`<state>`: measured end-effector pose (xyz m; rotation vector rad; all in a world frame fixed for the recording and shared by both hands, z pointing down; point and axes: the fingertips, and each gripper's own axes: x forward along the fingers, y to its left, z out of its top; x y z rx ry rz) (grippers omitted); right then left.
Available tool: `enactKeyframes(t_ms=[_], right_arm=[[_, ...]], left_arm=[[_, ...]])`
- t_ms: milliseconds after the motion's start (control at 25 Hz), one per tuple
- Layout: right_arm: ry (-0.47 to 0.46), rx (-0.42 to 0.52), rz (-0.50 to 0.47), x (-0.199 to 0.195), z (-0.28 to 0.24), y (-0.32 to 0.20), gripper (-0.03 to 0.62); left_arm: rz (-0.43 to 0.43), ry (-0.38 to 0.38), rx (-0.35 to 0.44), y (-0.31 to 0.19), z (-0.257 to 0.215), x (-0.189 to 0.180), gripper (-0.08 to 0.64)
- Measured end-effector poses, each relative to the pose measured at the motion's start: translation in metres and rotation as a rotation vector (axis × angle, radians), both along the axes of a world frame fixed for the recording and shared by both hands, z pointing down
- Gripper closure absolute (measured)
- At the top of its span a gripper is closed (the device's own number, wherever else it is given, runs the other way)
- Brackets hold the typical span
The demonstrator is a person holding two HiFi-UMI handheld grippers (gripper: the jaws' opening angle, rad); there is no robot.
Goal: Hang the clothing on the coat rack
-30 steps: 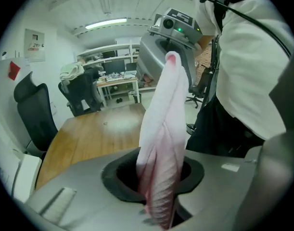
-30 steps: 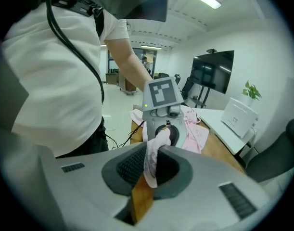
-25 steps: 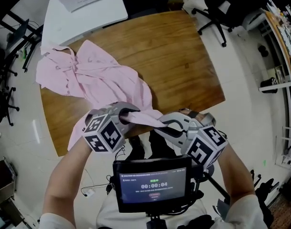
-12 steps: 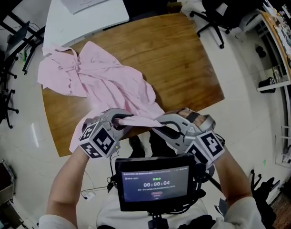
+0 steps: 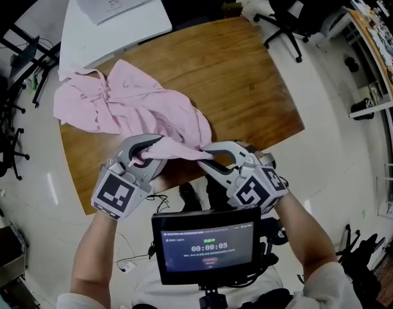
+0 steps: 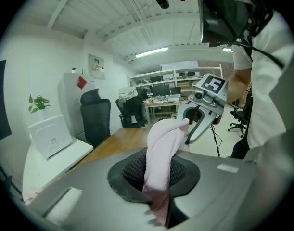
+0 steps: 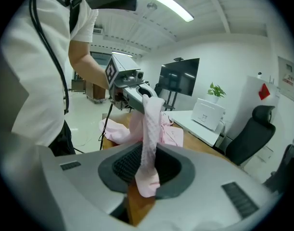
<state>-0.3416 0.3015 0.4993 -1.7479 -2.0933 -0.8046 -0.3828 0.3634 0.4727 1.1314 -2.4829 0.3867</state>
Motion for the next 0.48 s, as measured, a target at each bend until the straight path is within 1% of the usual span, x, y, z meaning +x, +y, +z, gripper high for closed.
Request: enactKeyframes(t_ms=[80, 160, 200, 240, 280, 360, 480], right_arm=[[0.009, -0.02, 0.007, -0.003, 0.002, 0.007, 0.438], [0.017, -0.028, 0.01, -0.005, 0.005, 0.012, 0.426], [0.02, -0.028, 0.008, -0.006, 0.007, 0.015, 0.366], [0.021, -0.027, 0.005, -0.008, 0.01, 0.019, 0.345], [0.02, -0.025, 0.001, -0.009, 0.012, 0.023, 0.344], [0.017, -0.016, 0.001, -0.013, 0.02, 0.031, 0.305], [0.017, 0.01, 0.012, -0.024, 0.039, 0.044, 0.304]], left_arm=[[-0.032, -0.01, 0.015, 0.007, -0.01, -0.003, 0.522], [-0.06, -0.018, 0.03, 0.012, -0.019, -0.004, 0.522], [-0.072, -0.022, 0.038, 0.015, -0.023, -0.005, 0.522], [-0.081, -0.026, 0.042, 0.017, -0.026, -0.006, 0.522], [-0.086, -0.029, 0.042, 0.02, -0.028, -0.006, 0.522], [-0.09, -0.036, 0.038, 0.025, -0.031, -0.005, 0.522], [-0.097, -0.048, 0.042, 0.029, -0.036, -0.004, 0.522]])
